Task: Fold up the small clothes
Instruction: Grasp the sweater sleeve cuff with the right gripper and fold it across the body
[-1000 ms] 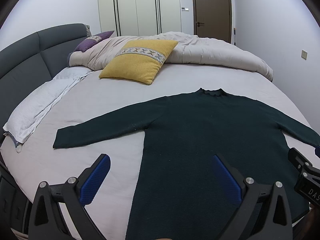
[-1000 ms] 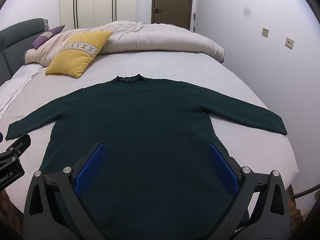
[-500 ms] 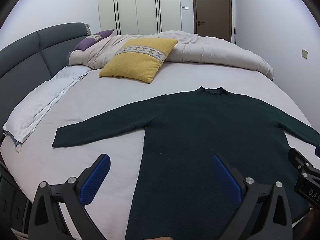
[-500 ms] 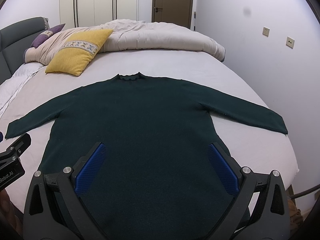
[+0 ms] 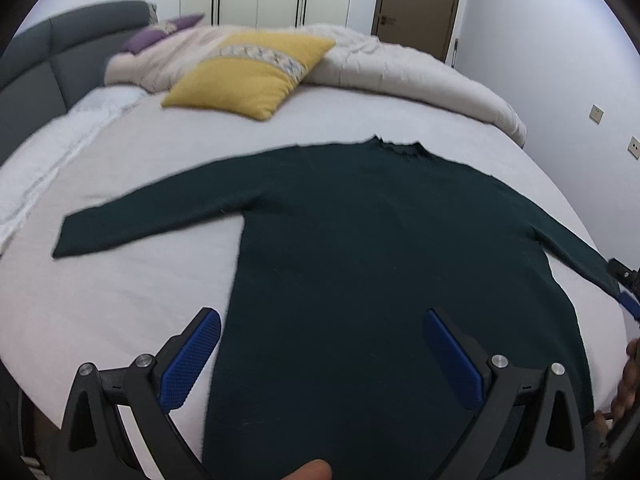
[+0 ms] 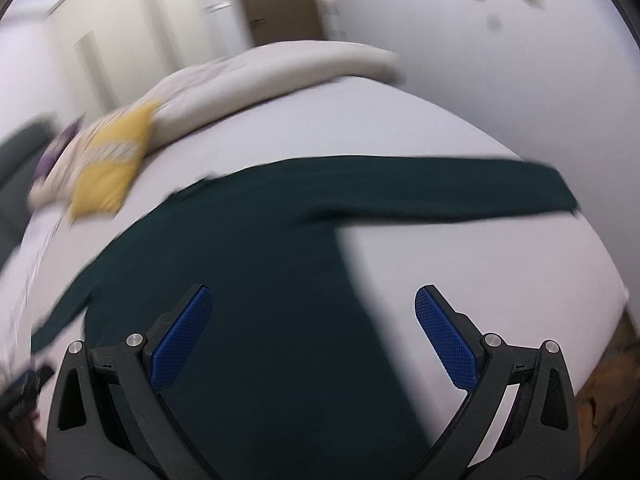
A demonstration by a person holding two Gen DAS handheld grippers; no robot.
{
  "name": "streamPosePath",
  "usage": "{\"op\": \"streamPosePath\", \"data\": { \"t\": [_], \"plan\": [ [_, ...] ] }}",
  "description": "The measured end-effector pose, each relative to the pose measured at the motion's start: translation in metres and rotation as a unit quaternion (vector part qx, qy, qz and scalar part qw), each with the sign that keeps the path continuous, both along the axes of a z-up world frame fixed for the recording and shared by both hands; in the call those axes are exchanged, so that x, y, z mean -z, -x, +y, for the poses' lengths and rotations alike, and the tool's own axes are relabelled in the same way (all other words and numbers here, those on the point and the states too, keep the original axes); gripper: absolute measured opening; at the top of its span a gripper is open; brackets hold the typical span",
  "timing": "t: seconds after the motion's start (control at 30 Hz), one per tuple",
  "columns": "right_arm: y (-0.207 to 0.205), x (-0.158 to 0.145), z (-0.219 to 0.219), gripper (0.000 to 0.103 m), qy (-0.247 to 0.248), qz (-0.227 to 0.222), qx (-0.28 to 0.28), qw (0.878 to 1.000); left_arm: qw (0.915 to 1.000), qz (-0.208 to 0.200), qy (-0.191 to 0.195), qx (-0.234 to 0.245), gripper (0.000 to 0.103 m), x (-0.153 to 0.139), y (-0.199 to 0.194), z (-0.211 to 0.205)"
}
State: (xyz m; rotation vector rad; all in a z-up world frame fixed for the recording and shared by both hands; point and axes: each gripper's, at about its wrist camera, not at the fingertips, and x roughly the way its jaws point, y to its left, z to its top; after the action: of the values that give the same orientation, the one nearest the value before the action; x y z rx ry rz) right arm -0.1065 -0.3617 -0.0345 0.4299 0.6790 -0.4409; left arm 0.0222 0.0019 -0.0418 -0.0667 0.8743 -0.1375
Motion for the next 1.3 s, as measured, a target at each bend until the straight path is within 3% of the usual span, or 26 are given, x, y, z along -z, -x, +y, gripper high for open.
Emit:
{"op": "streamPosePath", "data": {
  "t": [0.1, 0.23, 0.27, 0.33, 0.4, 0.53, 0.63, 0.67, 0.7, 0.73, 0.87, 0.97, 1.07, 1.2, 1.3],
  "plan": [
    [0.030, 0.025, -0.102, 0.093, -0.084, -0.017, 0.100, 0.991, 0.9997, -0.006, 0.023, 0.005, 0.103, 0.002, -0.009, -0.005],
    [0.072, 0.066, -0.214, 0.084, -0.187, -0.042, 0.204, 0.960, 0.9978, -0.030, 0.058, 0.007, 0.103, 0.008, -0.026, -0.014],
    [0.079, 0.075, -0.233, 0.078, -0.208, -0.050, 0.218, 0.952, 0.9983, -0.026, 0.052, 0.008, 0.103, 0.011, -0.032, -0.020],
    [0.089, 0.086, -0.262, 0.075, -0.240, -0.092, 0.229, 0.939, 0.9995, 0.003, 0.027, 0.017, 0.103, 0.018, -0.046, -0.033],
    [0.086, 0.087, -0.278, 0.075, -0.242, -0.108, 0.232, 0.936, 0.9993, 0.023, 0.024, 0.019, 0.103, 0.025, -0.058, -0.038],
    [0.069, 0.095, -0.309, 0.073, -0.248, -0.124, 0.233, 0.932, 0.9971, 0.034, 0.060, 0.031, 0.103, 0.036, -0.071, -0.045],
    [0.058, 0.099, -0.331, 0.043, -0.245, -0.127, 0.238, 0.931, 0.9950, 0.049, 0.076, 0.043, 0.103, 0.044, -0.080, -0.046],
    [0.055, 0.099, -0.337, 0.020, -0.243, -0.121, 0.241, 0.932, 0.9933, 0.054, 0.091, 0.047, 0.101, 0.048, -0.084, -0.044],
    [0.046, 0.096, -0.344, 0.007, -0.245, -0.111, 0.245, 0.932, 0.9920, 0.057, 0.102, 0.048, 0.100, 0.050, -0.087, -0.042],
    [0.044, 0.094, -0.347, 0.007, -0.241, -0.106, 0.249, 0.932, 0.9914, 0.058, 0.107, 0.048, 0.096, 0.051, -0.090, -0.040],
    [0.016, 0.061, -0.316, 0.007, -0.170, -0.088, 0.222, 0.956, 0.9865, 0.061, 0.144, 0.050, 0.092, 0.052, -0.097, -0.027],
    [-0.042, 0.028, -0.267, 0.007, -0.127, -0.080, 0.145, 0.978, 0.9829, 0.062, 0.167, 0.048, 0.092, 0.051, -0.102, -0.019],
    [-0.121, -0.003, -0.190, 0.007, -0.085, -0.067, 0.022, 0.994, 0.9792, 0.060, 0.189, 0.041, 0.092, 0.050, -0.110, -0.006],
    [-0.201, -0.008, -0.086, 0.007, -0.078, -0.054, -0.104, 0.990, 0.9768, 0.055, 0.204, 0.032, 0.092, 0.047, -0.113, 0.012],
    [-0.259, 0.016, -0.018, 0.010, -0.102, -0.027, -0.165, 0.981, 0.9755, 0.057, 0.211, 0.025, 0.092, 0.049, -0.118, 0.022]
  ]
}}
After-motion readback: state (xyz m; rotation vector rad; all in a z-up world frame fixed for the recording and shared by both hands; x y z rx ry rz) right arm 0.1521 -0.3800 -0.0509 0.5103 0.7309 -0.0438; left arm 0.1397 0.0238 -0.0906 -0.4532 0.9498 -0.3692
